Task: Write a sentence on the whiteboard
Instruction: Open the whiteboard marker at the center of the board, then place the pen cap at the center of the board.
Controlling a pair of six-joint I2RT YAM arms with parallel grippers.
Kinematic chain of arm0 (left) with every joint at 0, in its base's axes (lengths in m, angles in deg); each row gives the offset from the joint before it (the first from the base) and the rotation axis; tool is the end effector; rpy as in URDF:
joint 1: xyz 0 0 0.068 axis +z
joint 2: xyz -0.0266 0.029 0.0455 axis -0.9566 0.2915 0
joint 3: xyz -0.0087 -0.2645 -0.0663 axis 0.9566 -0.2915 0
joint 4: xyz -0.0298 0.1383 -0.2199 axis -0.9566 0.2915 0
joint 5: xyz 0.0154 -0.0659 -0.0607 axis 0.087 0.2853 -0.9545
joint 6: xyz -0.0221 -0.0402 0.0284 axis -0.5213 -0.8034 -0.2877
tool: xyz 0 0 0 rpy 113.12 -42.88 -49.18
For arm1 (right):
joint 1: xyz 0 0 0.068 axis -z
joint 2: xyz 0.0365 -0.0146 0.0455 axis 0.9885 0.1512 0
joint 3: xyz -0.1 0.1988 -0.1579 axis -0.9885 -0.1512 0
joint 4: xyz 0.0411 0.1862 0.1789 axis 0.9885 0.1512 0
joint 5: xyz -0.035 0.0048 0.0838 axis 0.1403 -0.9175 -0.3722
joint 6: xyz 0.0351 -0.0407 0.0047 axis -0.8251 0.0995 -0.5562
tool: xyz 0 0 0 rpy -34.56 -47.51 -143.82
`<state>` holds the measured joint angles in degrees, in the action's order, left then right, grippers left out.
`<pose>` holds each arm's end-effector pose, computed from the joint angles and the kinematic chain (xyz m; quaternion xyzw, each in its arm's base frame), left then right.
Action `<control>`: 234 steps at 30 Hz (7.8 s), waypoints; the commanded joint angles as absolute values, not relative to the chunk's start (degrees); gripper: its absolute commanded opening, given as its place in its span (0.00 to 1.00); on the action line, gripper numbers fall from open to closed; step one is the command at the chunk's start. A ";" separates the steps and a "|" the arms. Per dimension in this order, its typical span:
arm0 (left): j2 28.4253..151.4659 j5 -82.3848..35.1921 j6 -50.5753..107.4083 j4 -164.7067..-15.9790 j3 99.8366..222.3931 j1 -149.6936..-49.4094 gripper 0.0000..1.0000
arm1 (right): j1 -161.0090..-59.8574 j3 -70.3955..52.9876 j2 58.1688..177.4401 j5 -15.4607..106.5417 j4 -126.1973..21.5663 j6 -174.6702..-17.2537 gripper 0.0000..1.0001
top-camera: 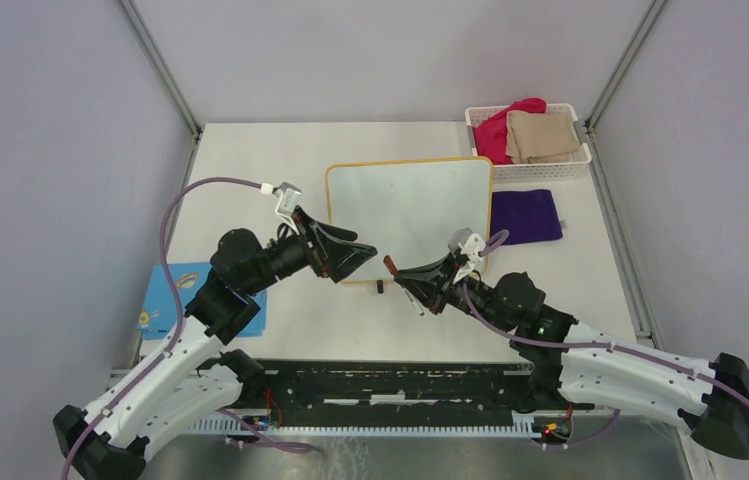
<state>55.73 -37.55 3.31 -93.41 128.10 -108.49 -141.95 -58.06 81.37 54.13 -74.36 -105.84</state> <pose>0.1349 -0.1125 0.3444 0.1325 0.6761 -0.5265 0.4981 0.0951 0.1680 0.2847 -0.2518 0.6401 0.4490 0.5702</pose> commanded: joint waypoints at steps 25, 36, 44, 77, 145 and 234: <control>63.58 -31.42 1.33 -100.90 129.72 -119.81 0.49 | -142.74 -53.14 85.11 53.99 -82.79 -106.81 0.00; 64.30 -34.23 1.24 -103.09 128.93 -119.99 0.09 | -142.87 -53.22 84.86 54.15 -82.89 -106.98 0.00; 61.80 -34.24 1.32 -102.76 129.32 -119.99 0.02 | -142.83 -53.23 81.87 49.38 -78.25 -107.43 0.54; 58.22 -46.76 1.24 -103.62 132.28 -119.99 0.49 | -142.87 -51.88 83.25 39.00 -83.85 -114.00 0.00; 59.25 27.50 10.15 -42.58 148.25 -119.41 0.02 | -142.68 -50.28 76.39 70.99 -53.09 -106.96 0.00; 90.64 2.19 9.69 -65.50 145.09 -85.05 0.85 | -142.74 -49.72 75.47 69.17 -48.01 -99.62 0.00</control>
